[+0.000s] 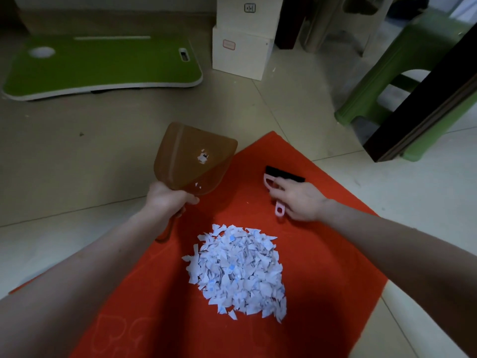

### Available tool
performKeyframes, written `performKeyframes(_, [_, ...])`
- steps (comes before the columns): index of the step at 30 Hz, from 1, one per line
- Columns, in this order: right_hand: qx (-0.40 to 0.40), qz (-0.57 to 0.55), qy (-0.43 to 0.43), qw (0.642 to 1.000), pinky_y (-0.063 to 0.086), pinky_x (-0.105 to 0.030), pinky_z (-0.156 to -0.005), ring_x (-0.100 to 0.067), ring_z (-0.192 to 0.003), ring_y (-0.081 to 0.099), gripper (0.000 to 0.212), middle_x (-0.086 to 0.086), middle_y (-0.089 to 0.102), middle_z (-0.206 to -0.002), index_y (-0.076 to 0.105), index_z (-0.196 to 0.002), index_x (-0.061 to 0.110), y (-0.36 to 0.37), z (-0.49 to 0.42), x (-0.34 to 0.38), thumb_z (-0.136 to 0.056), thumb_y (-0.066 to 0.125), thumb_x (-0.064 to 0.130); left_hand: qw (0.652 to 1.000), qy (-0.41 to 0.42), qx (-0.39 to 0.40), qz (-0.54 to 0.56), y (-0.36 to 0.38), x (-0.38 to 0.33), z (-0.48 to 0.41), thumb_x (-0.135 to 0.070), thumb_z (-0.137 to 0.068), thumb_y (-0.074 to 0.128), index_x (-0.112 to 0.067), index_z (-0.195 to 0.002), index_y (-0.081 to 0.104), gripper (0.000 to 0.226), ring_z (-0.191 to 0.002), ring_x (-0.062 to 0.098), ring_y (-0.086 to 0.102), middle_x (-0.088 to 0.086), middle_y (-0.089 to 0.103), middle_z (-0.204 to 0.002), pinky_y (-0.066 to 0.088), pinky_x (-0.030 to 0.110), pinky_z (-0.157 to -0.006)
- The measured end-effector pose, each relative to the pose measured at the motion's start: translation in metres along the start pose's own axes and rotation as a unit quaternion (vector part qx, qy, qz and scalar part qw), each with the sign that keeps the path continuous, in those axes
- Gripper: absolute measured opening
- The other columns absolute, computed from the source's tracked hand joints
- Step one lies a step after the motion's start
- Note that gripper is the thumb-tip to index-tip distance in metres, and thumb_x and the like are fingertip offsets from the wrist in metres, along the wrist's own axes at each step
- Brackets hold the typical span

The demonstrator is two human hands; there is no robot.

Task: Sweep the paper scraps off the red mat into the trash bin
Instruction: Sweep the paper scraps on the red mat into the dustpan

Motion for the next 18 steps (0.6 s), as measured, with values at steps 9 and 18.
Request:
performKeyframes(9, [-0.133,-0.284,0.082,0.946,0.051,-0.029,-0.085,-0.019,-0.098,0.068,0.030,-0.003,0.071,-0.111,0.065,-0.118,0.012,-0.045,-0.006,0.024,-0.089,0.065,0.020,0.999,-0.025,-0.010,0.028,-0.009,0.006,0.002,0.008,-0.069,0.076,-0.006,-0.071,0.052,0.027,-0.027,0.010,0.040,0.010,0.048,-0.056,0.033,0.017,-0.031])
performKeyframes(18, [-0.073,-0.408,0.067,0.908,0.052,-0.025,-0.082,-0.003,-0.088,0.067,0.014,0.008,0.073,-0.095,0.074,-0.097,0.017,-0.089,0.034,0.028,-0.086,0.068,0.012,0.999,-0.037,-0.005,-0.004,-0.008,0.012,0.016,0.006,-0.068,0.077,-0.006,-0.064,0.051,0.029,-0.024,0.009,0.038,0.006,0.047,-0.041,0.032,0.017,-0.031])
Point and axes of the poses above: each hand's wrist, its own z-axis away from the middle knuckle, its own y-axis out of the palm, x = y × z, the point moved 6 cm from there along -z, towards the middle knuckle
